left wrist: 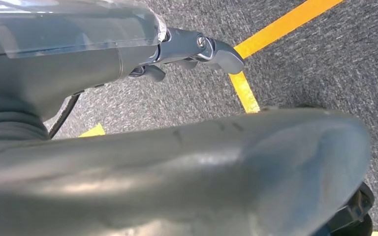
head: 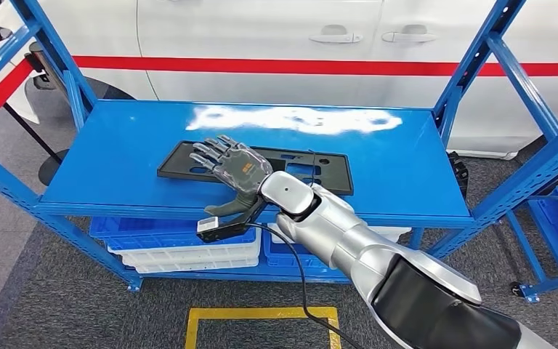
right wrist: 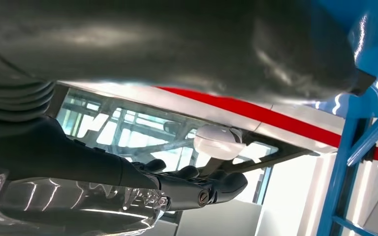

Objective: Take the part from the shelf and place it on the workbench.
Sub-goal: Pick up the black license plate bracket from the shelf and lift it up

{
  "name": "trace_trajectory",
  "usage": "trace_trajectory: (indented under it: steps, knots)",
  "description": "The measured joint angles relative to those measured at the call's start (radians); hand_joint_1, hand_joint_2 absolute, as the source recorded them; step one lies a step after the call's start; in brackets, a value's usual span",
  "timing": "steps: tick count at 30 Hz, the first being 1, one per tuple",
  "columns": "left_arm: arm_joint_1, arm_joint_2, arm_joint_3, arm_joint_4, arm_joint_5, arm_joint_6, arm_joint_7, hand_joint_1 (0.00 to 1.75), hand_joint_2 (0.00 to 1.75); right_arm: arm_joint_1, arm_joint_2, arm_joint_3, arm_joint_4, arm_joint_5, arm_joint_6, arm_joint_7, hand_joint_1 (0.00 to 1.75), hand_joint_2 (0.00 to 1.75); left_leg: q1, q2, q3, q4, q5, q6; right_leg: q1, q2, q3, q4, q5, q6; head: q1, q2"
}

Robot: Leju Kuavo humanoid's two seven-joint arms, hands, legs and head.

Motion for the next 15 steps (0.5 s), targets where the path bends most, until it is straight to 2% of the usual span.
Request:
trace_trajectory:
  steps: [7,15]
  knots:
    - [-0.009,-0.005,-0.014,0.0,-0.007,0.003,0.004,0.0,0.0,0.003,0.026,-0.006,0.079,0.0,-0.102,0.002,0.0,0.0,0.0,0.0,0.0,0.001,0.0,0.0,0.0,0.0,0.0,0.0,0.0,0.0,0.0,0.0]
    - [-0.011,-0.009,-0.02,0.0,-0.012,0.007,0.01,0.0,0.0,0.014,0.054,-0.024,0.13,-0.013,-0.115,0.005,0.0,0.0,0.0,0.0,0.0,0.001,0.0,0.0,0.0,0.0,0.0,0.0,0.0,0.0,0.0,0.0]
